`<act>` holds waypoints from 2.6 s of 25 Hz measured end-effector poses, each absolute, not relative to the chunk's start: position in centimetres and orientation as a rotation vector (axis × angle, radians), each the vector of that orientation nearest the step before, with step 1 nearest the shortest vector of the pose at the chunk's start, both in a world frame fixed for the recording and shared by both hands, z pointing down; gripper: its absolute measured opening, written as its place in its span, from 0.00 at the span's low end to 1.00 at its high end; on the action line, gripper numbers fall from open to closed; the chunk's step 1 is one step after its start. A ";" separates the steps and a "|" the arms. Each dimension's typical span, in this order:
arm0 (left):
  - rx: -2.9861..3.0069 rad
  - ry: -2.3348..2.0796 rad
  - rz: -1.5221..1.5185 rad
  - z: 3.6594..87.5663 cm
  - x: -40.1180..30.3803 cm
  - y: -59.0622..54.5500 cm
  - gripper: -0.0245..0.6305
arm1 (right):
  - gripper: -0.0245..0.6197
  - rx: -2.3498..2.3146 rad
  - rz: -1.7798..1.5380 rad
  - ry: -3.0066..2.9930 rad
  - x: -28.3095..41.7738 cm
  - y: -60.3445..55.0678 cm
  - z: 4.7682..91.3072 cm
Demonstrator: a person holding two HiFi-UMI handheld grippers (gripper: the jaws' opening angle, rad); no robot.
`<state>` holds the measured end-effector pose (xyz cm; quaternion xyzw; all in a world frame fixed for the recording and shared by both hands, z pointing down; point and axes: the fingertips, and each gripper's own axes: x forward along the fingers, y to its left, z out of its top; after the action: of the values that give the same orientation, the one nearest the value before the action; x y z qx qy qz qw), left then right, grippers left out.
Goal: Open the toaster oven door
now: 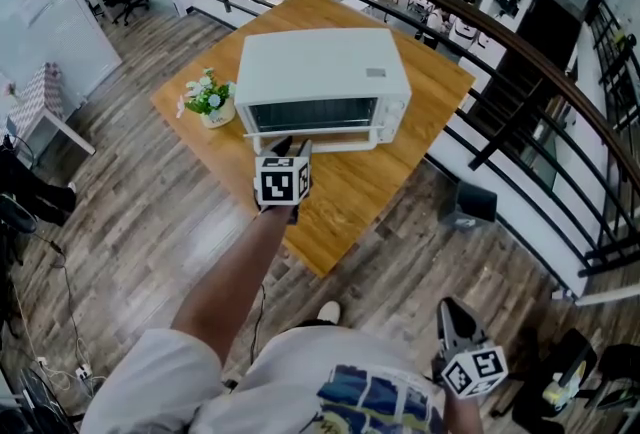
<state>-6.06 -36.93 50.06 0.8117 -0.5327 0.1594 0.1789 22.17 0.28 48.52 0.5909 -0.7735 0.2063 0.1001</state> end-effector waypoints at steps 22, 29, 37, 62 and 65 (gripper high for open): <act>2.310 -1.512 0.437 51.6 -5.9 -34.3 0.27 | 0.07 1.710 0.589 -2.288 22.0 -0.6 48.1; 2.304 -1.513 0.441 52.4 -5.9 -33.4 0.27 | 0.07 1.707 0.587 -2.290 22.1 -0.4 48.4; 2.302 -1.504 0.434 53.7 -5.9 -32.2 0.27 | 0.07 1.703 0.580 -2.282 21.9 -0.2 48.2; 2.291 -1.534 0.437 56.4 -5.8 -30.1 0.27 | 0.07 1.684 0.575 -2.270 21.8 -0.5 48.1; 2.291 -1.538 0.448 56.8 -5.8 -30.1 0.27 | 0.07 1.676 0.581 -2.271 21.6 -0.7 48.4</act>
<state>-5.82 -30.07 56.81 0.8073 -0.5420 0.1578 0.1722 21.58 -0.68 48.41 0.5768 -0.7814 0.2000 0.1294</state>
